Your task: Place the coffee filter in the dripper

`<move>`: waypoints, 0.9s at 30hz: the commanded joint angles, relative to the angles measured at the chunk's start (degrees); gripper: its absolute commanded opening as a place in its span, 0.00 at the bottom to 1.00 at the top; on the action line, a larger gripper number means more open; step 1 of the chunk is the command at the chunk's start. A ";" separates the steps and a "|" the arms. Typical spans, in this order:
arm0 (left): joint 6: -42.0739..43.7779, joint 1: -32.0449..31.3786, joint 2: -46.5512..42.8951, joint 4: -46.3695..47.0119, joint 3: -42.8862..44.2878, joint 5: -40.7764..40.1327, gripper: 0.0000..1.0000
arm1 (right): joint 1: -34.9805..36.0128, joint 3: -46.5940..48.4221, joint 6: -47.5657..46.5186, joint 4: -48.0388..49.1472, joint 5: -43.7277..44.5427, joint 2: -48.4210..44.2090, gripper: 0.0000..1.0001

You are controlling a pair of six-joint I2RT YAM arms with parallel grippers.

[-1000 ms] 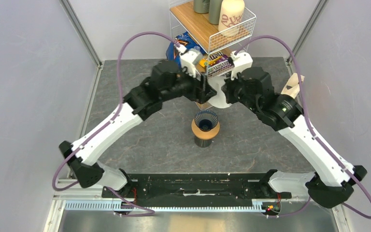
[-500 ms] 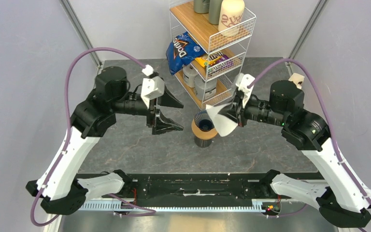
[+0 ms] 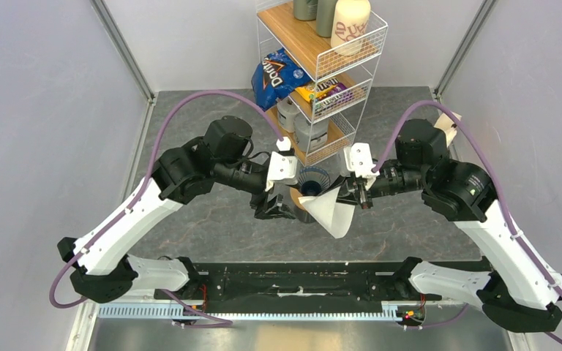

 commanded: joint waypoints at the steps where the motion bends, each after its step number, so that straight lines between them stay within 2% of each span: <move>1: 0.97 -1.37 -3.70 8.15 -3.18 -6.16 0.74 | 1.13 0.35 2.76 1.28 -0.99 -1.10 0.00; 9: 2.62 -3.62 -3.14 8.60 -1.93 -4.66 0.67 | 1.49 0.53 5.90 0.57 0.32 -0.03 0.00; 14: 4.97 -5.61 -2.66 8.29 -1.52 -5.43 0.59 | 1.50 1.77 7.02 -0.72 1.72 1.29 0.00; 22: 6.20 -6.60 -2.31 8.07 -1.39 -5.60 0.37 | 1.50 2.15 7.34 -1.18 2.61 1.98 0.00; 27: 5.78 -6.76 -2.51 9.20 -2.07 -5.88 0.11 | 1.49 2.60 7.96 -0.49 2.86 2.34 0.00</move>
